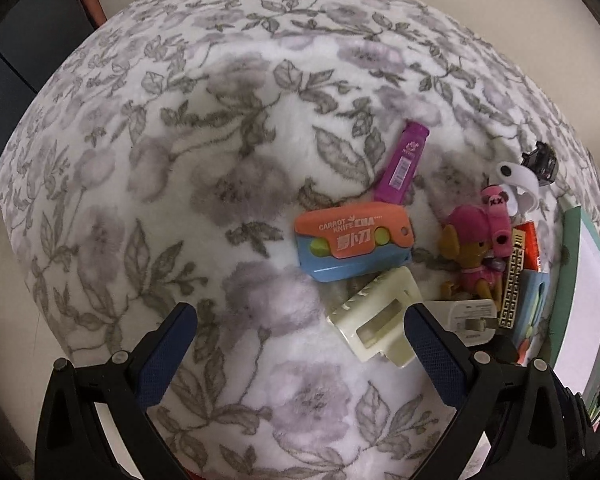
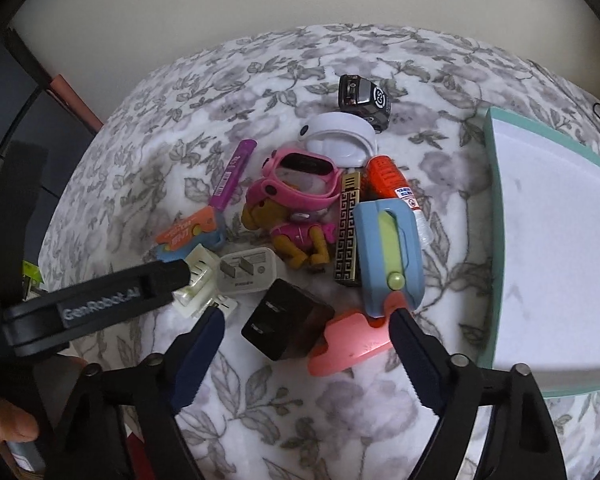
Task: Organize rigid objects
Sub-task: 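Grasp the cream plastic clip with the left tool while the right tool grasps the black square adapter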
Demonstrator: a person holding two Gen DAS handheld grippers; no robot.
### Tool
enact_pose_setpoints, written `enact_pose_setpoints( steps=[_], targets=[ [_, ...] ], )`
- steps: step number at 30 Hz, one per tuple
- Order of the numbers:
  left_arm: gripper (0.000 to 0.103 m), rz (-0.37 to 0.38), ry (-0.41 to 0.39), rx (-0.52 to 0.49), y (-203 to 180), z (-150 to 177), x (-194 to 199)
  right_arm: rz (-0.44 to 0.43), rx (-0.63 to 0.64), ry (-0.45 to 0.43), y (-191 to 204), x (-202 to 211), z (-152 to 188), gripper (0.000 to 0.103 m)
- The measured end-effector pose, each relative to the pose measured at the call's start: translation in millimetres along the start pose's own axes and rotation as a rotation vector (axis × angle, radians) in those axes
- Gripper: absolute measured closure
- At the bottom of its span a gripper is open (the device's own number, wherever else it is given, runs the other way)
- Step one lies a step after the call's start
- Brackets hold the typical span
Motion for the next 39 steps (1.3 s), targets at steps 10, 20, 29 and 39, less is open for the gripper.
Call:
enact_pose_setpoints(
  steps=[10, 20, 29, 39],
  targets=[
    [0.017, -0.018, 0.006, -0.044, -8, -1, -14, -0.002, 0.015, -0.004, 8, -10, -2, 0.036],
    [0.048, 0.037, -0.006, -0.104, -36, -3, -18, 0.001, 0.045, -0.003, 15, -14, 0, 0.054],
    [0.078, 0.039, 0.048, -0.126, -59, 9, -27, 0.01, 0.052, -0.01, 14, -15, 0, 0.055],
    [0.08, 0.039, 0.043, -0.132, -79, 9, -27, 0.018, 0.04, -0.01, 7, -17, 0, 0.061]
  ],
)
Point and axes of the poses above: each gripper's, at about its wrist camera, not at the fingertips, and x roughly against the way its jaws point, y to its left, z to its underside, the point moved 7 cm from there along -x, roughly the way its jaws point, and after that the axes turned 4 degrees about z, right-handed, at the moved point
